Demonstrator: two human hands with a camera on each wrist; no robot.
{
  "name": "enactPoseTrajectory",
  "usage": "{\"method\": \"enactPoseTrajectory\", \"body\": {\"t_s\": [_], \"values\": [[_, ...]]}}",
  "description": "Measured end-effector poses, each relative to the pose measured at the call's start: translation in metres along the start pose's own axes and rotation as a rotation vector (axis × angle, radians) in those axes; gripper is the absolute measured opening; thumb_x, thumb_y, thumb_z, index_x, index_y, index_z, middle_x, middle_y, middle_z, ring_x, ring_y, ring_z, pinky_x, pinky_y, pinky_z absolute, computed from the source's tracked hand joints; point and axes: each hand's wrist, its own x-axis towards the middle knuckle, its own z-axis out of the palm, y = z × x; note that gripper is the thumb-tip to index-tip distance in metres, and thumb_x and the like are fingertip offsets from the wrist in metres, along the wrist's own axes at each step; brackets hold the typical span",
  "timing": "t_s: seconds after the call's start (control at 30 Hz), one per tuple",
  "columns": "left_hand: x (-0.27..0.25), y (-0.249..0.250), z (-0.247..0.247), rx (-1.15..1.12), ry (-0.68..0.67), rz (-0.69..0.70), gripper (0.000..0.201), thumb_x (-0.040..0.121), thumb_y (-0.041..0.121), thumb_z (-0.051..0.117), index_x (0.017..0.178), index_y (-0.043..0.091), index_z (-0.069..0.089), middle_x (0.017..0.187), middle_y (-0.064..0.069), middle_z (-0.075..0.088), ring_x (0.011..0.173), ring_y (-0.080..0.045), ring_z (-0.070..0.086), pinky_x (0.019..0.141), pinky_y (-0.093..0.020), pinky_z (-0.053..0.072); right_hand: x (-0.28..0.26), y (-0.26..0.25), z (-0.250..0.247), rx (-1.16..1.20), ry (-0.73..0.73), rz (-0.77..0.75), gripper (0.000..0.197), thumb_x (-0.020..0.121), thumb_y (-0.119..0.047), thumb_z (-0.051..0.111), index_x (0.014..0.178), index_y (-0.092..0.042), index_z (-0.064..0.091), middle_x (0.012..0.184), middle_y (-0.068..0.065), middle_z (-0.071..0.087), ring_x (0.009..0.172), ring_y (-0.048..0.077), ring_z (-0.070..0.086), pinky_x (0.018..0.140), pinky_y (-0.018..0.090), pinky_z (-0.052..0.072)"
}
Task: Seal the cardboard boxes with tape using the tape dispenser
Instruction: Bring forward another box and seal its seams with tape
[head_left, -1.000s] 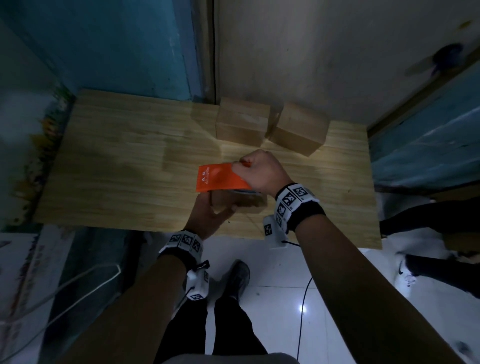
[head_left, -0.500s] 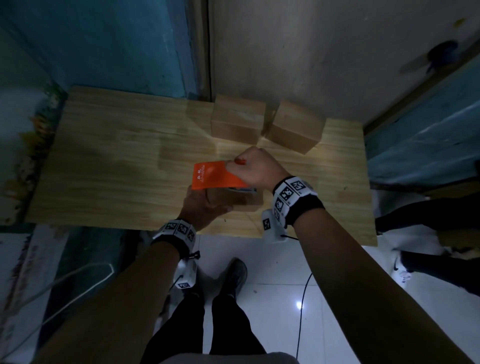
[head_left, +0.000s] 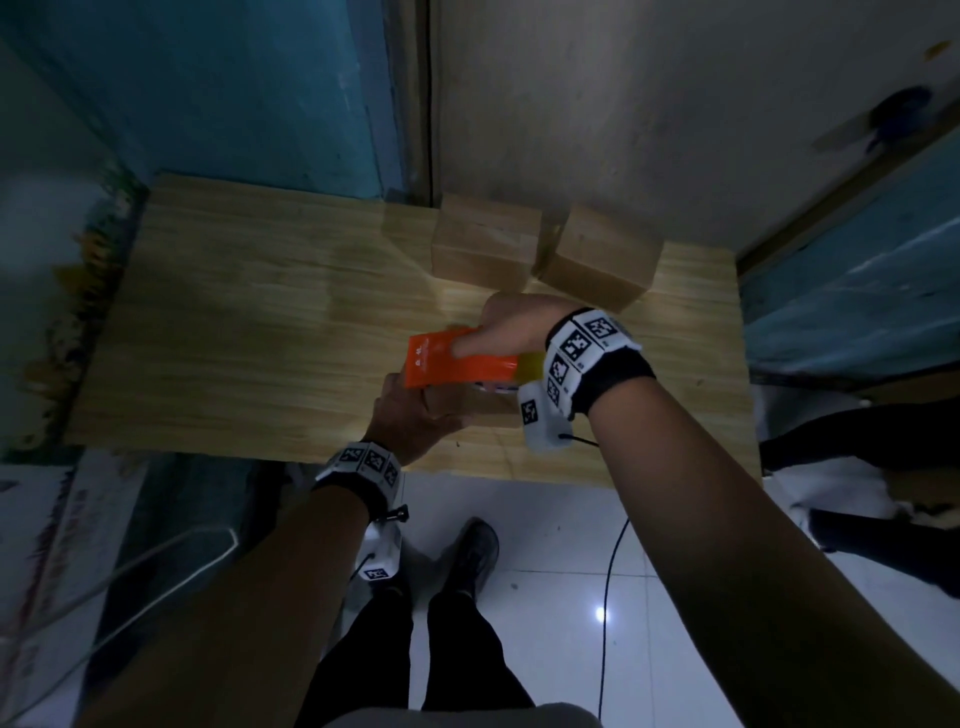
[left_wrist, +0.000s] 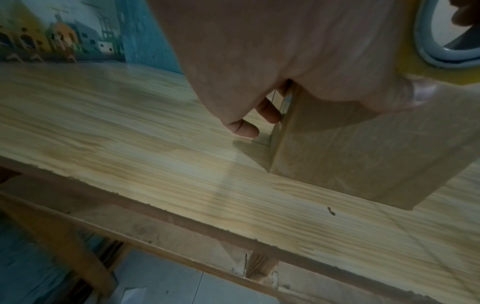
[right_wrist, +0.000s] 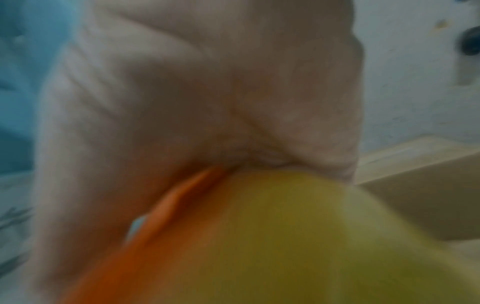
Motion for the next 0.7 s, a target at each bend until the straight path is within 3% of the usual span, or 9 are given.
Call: {"method": "enactPoseTrajectory", "body": {"t_s": [0.07, 0.2, 0.3, 0.43, 0.53, 0.6, 0.7], "values": [[0.003, -0.002, 0.003, -0.029, 0.011, 0.005, 0.089, 0.048, 0.070, 0.072, 0.124, 0.028, 0.056, 0.120, -0.002, 0.049, 0.108, -0.021, 0.055, 0.092, -0.044, 0.053, 0.000, -0.005, 0.002, -0.024, 0.012, 0.017, 0.065, 0.085, -0.074, 0.050, 0.094, -0.011, 0.064, 0.090, 0.003, 0.067, 0.077, 0.020, 0.063, 0.066, 0.032, 0.047], [0.014, -0.024, 0.013, -0.081, -0.027, -0.005, 0.086, 0.044, 0.084, 0.075, 0.116, 0.039, 0.059, 0.111, 0.003, 0.062, 0.098, -0.013, 0.065, 0.079, -0.041, 0.060, 0.000, -0.010, 0.008, -0.064, 0.085, 0.022, 0.065, 0.080, -0.081, 0.052, 0.079, -0.016, 0.052, 0.080, 0.000, 0.057, 0.070, 0.016, 0.055, 0.057, 0.030, 0.037], [0.015, -0.030, 0.015, -0.079, -0.027, -0.003, 0.088, 0.043, 0.085, 0.074, 0.116, 0.038, 0.060, 0.112, 0.005, 0.061, 0.096, -0.011, 0.066, 0.077, -0.038, 0.060, -0.004, -0.006, 0.007, -0.040, 0.105, 0.005, 0.062, 0.081, -0.078, 0.054, 0.075, -0.017, 0.051, 0.074, 0.000, 0.056, 0.064, 0.016, 0.053, 0.054, 0.030, 0.035], [0.005, -0.012, 0.008, -0.147, -0.001, 0.007, 0.086, 0.047, 0.073, 0.078, 0.121, 0.037, 0.053, 0.113, 0.003, 0.052, 0.100, -0.016, 0.062, 0.081, -0.040, 0.057, -0.008, -0.003, 0.009, -0.086, 0.134, -0.005, 0.061, 0.080, -0.078, 0.056, 0.075, -0.017, 0.052, 0.075, 0.000, 0.059, 0.067, 0.016, 0.057, 0.055, 0.029, 0.037], [0.002, -0.001, 0.004, -0.200, -0.002, 0.012, 0.083, 0.053, 0.051, 0.085, 0.124, 0.043, 0.043, 0.108, 0.010, 0.044, 0.106, -0.020, 0.056, 0.086, -0.042, 0.054, -0.011, 0.000, 0.008, -0.135, 0.144, -0.004, 0.061, 0.080, -0.080, 0.054, 0.077, -0.019, 0.051, 0.079, 0.000, 0.061, 0.072, 0.017, 0.060, 0.057, 0.029, 0.041], [0.002, 0.004, 0.000, -0.243, 0.007, 0.080, 0.085, 0.053, 0.045, 0.089, 0.123, 0.050, 0.040, 0.112, 0.009, 0.054, 0.106, -0.018, 0.061, 0.084, -0.044, 0.057, -0.012, 0.002, 0.008, -0.129, 0.146, -0.007, 0.064, 0.080, -0.079, 0.055, 0.082, -0.016, 0.058, 0.080, 0.001, 0.065, 0.075, 0.018, 0.063, 0.060, 0.029, 0.045], [0.003, 0.007, -0.004, -0.248, 0.011, 0.136, 0.093, 0.053, 0.040, 0.091, 0.128, 0.048, 0.038, 0.111, 0.007, 0.064, 0.097, -0.012, 0.067, 0.075, -0.041, 0.061, -0.016, 0.006, 0.007, -0.113, 0.147, 0.000, 0.068, 0.079, -0.079, 0.056, 0.094, -0.013, 0.062, 0.085, 0.001, 0.066, 0.078, 0.018, 0.064, 0.065, 0.029, 0.048]]}}
